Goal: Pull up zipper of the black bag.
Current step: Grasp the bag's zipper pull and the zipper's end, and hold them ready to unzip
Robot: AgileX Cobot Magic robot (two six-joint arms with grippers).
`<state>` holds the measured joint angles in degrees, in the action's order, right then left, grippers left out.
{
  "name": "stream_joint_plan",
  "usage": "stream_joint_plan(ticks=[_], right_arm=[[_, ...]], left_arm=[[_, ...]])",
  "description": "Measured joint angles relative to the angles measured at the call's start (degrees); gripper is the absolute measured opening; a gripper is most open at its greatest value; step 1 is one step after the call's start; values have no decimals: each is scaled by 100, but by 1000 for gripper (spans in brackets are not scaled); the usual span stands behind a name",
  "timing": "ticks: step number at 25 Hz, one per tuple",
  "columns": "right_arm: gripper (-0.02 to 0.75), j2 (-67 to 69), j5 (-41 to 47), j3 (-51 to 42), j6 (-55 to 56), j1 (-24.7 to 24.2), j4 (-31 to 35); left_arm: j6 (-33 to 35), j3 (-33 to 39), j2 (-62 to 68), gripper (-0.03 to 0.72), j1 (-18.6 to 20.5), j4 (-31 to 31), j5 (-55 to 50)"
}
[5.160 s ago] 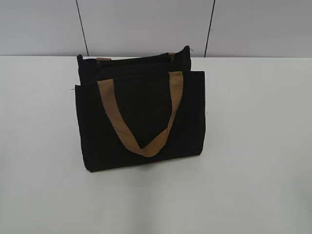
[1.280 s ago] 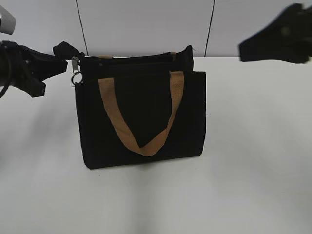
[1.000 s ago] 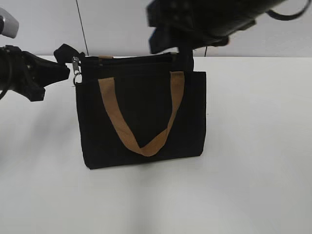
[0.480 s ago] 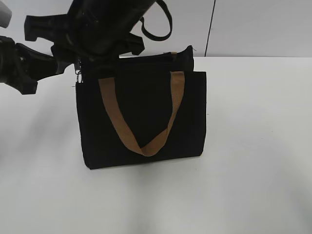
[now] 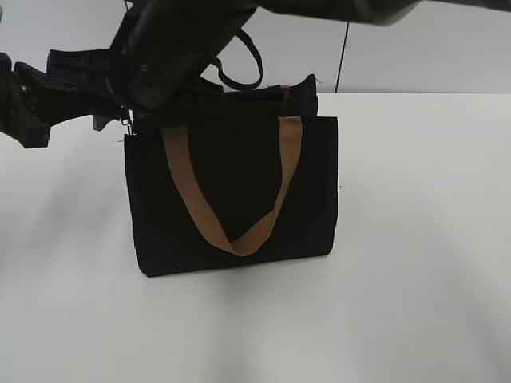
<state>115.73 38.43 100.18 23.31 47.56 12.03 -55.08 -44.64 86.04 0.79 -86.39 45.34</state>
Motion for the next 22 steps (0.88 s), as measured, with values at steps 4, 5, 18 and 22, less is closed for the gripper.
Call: stream_joint_plan(ticks=[4, 5, 18, 22], right_arm=[[276, 159, -130, 0, 547, 0, -406], [229, 166, -132, 0, 632, 0, -515], [-13, -48, -36, 0, 400, 0, -698], [-15, -312, 73, 0, 159, -6, -627]], left_arm=[[-65, -11, -2, 26, -1, -7, 78], [-65, -11, -2, 26, -1, -7, 92], [-71, -16, -2, 26, -1, -9, 90], [-150, -16, -2, 26, -1, -9, -71]])
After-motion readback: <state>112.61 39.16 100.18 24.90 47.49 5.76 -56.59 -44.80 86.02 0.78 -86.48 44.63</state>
